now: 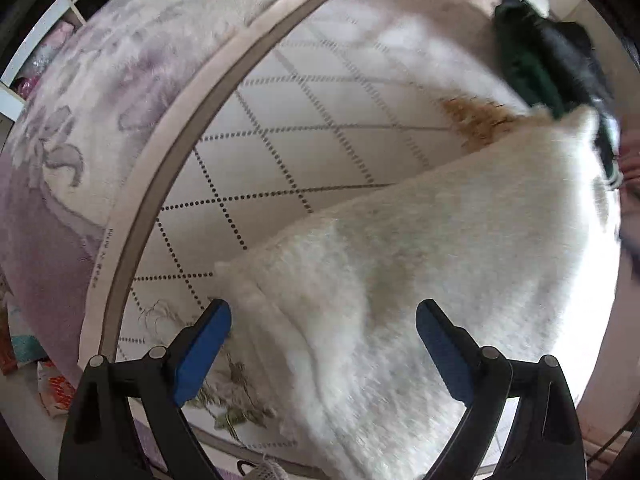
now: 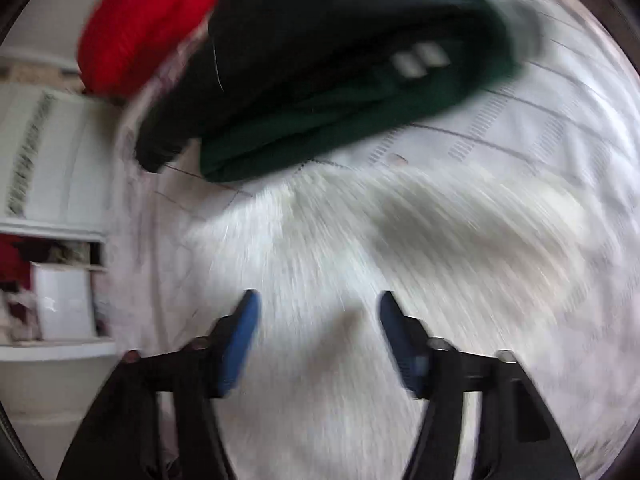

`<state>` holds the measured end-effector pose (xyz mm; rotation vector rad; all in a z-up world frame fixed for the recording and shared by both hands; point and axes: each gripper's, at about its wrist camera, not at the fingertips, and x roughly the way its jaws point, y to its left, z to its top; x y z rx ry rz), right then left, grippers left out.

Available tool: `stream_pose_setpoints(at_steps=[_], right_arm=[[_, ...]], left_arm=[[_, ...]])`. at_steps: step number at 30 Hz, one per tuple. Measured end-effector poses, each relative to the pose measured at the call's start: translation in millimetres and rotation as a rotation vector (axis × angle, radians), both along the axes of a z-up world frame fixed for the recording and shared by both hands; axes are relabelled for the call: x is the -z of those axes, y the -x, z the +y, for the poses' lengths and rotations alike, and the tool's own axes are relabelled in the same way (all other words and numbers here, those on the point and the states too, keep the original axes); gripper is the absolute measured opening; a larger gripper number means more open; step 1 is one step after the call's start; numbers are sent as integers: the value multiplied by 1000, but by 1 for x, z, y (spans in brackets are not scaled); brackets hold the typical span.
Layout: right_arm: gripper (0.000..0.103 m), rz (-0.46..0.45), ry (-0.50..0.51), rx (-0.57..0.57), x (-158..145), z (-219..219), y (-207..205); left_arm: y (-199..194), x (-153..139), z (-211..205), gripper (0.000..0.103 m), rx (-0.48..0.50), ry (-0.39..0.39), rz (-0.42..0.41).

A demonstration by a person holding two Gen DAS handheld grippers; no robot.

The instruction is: Fold large clothes

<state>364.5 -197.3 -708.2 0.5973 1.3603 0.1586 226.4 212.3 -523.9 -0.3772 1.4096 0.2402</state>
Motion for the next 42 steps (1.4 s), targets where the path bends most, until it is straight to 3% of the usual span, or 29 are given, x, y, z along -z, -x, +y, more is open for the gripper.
stream_pose_setpoints(at_steps=[2, 4, 8, 10, 11, 12, 13, 15, 19, 22, 24, 26, 30, 31, 32, 33, 35, 37, 38, 39, 42], right_arm=[[92, 30, 27, 84, -4, -29, 53], [92, 124, 20, 135, 17, -45, 94], [92, 318, -217, 170, 107, -36, 151], [91, 316, -314, 167, 133, -23, 154], [88, 282, -304, 161, 133, -20, 151], [57, 246, -255, 122, 126, -16, 143], [49, 226, -231, 79, 121, -13, 135], [45, 241, -184, 42, 114, -17, 114], [45, 131, 26, -64, 89, -32, 56], [57, 194, 77, -121, 87, -41, 36], [67, 205, 105, -129, 77, -43, 46], [69, 189, 156, -152, 61, -39, 65], [69, 260, 22, -104, 62, -33, 134], [69, 288, -22, -79, 66, -32, 156], [69, 312, -50, -62, 71, -33, 178], [69, 347, -82, -40, 79, -29, 200], [69, 408, -132, -10, 97, -22, 233], [67, 437, -181, 25, 115, -15, 254], [29, 404, -211, 68, 115, -17, 265], [21, 389, -205, 87, 117, -17, 274], [19, 342, -161, 124, 99, -30, 290]], left_arm=[[8, -12, -8, 95, 9, -7, -22], [15, -18, -14, 95, 1, -11, -40], [22, -10, -22, 95, -26, 33, -34], [23, -6, -30, 95, -19, 22, -4], [27, -6, -30, 95, -19, 13, 0], [28, -7, -29, 95, -24, 7, 0], [27, -8, -29, 95, -29, 12, -2], [26, -8, -26, 95, -46, 49, 0], [28, -10, -25, 95, -91, 119, 4], [28, -12, -29, 95, -101, 147, -5], [21, -8, -36, 95, -80, 135, -5], [11, 5, -45, 95, -42, 107, 9], [-13, 40, -53, 94, 17, 64, 41], [-18, 52, -54, 81, 36, 59, 56], [-22, 66, -55, 41, 49, 79, 68], [-22, 70, -56, 31, 42, 137, 51], [-18, 61, -61, 20, 41, 138, 4], [-7, 42, -71, 19, 78, 157, -40], [1, 32, -74, 19, 79, 184, -56], [9, 25, -76, 19, 75, 213, -63], [40, 2, -90, 19, 78, 305, -64]])
